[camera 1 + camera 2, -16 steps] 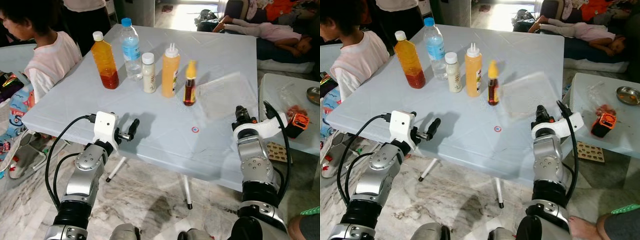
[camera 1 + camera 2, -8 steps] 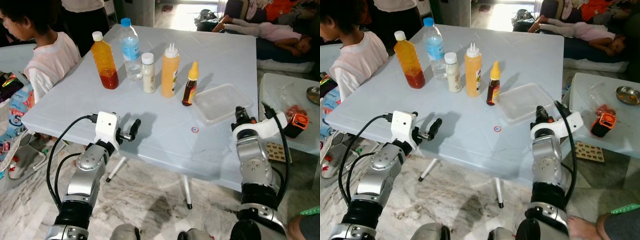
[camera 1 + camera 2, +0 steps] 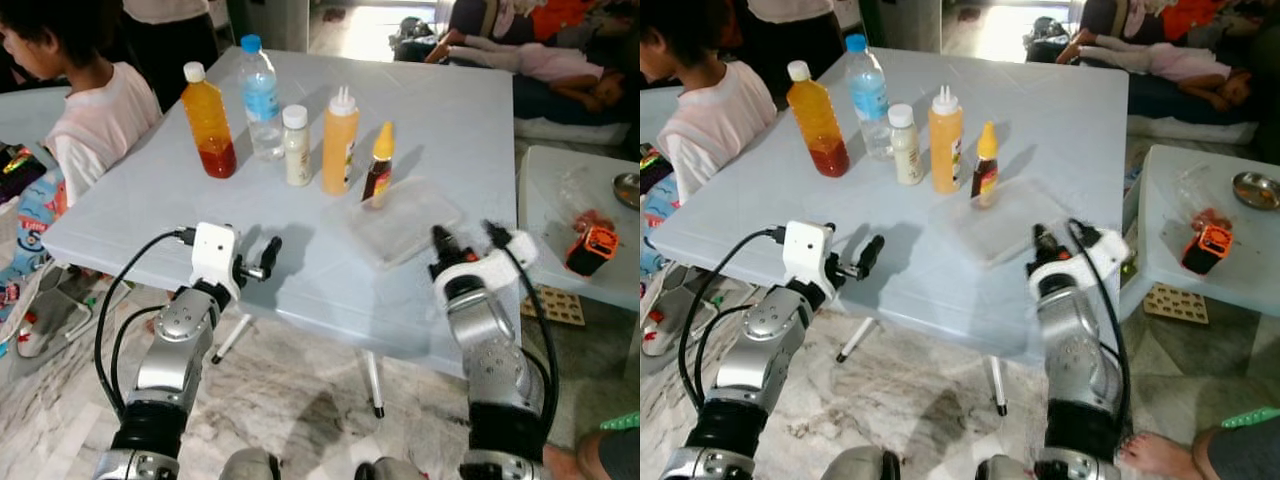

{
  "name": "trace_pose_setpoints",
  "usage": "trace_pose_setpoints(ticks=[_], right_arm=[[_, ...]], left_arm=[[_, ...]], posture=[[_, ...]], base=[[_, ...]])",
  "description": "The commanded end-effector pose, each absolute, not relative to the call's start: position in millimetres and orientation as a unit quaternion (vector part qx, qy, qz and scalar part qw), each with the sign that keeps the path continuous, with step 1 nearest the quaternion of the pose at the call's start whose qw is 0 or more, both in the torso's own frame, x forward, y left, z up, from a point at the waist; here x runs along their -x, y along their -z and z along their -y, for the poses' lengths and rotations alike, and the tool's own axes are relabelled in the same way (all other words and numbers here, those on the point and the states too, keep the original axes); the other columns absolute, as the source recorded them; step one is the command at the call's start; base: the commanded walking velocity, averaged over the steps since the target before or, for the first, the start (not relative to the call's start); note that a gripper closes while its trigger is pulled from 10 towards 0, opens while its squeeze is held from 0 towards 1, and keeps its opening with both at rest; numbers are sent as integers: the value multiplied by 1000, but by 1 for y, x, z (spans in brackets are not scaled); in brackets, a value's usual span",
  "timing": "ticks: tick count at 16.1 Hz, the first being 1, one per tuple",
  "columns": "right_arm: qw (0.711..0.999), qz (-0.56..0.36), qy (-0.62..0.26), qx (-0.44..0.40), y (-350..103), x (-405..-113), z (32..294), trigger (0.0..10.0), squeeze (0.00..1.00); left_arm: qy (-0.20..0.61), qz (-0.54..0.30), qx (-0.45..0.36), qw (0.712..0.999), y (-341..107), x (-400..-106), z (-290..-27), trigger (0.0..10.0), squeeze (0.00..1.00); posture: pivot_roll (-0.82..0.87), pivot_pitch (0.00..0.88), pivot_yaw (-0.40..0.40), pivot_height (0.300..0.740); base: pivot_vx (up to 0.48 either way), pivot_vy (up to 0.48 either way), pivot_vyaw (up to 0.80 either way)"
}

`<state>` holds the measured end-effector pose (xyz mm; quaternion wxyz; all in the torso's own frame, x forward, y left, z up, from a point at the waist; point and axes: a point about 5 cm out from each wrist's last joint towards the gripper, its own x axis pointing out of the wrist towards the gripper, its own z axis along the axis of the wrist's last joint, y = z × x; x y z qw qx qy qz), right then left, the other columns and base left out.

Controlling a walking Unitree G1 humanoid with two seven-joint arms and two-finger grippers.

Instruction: Restocking fridge

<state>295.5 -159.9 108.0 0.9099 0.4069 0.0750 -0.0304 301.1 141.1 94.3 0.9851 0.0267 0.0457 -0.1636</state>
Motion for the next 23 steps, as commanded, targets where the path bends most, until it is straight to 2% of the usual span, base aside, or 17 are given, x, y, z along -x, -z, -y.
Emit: trace_pose_setpoints(ticks=[1, 2, 3, 8, 9, 10, 13, 17, 23], right_arm=[[910, -109, 17, -399, -101, -290, 149, 10000, 0], [924, -145, -12, -354, -98, -278, 144, 10000, 0], [926, -157, -20, -342, -97, -274, 144, 10000, 0], [925, -215, -60, -308, -89, -249, 143, 10000, 0], [922, -217, -65, -313, -89, -246, 142, 10000, 588], [922, -219, -68, -313, -89, -244, 142, 10000, 1000], [928, -218, -76, -291, -91, -243, 143, 10000, 1000], [953, -174, -89, -233, -106, -251, 143, 10000, 1000], [965, -131, -87, -211, -118, -259, 142, 10000, 1000]], left_arm=[[161, -32, -36, 986, -101, -303, -143, 10000, 0], [162, -33, -36, 986, -101, -303, -143, 10000, 0], [163, -33, -36, 985, -101, -303, -142, 10000, 0], [166, -32, -36, 985, -101, -304, -141, 10000, 0], [166, -32, -36, 985, -101, -304, -141, 10000, 0], [166, -32, -36, 985, -102, -304, -141, 10000, 0], [167, -33, -37, 985, -101, -304, -141, 10000, 0], [168, -34, -37, 984, -101, -305, -140, 10000, 0], [168, -32, -36, 985, -101, -306, -139, 10000, 0]], posture=[[59, 19, 43, 740], [55, 17, 43, 740], [52, 16, 44, 740], [46, 15, 46, 740], [48, 16, 46, 740], [47, 17, 47, 740], [47, 15, 48, 740], [46, 10, 49, 740], [48, 8, 49, 740]], base=[[0, 0, 0], [0, 0, 0], [0, 0, 0], [0, 0, 0], [0, 0, 0], [0, 0, 0], [0, 0, 0], [0, 0, 0], [0, 0, 0]])
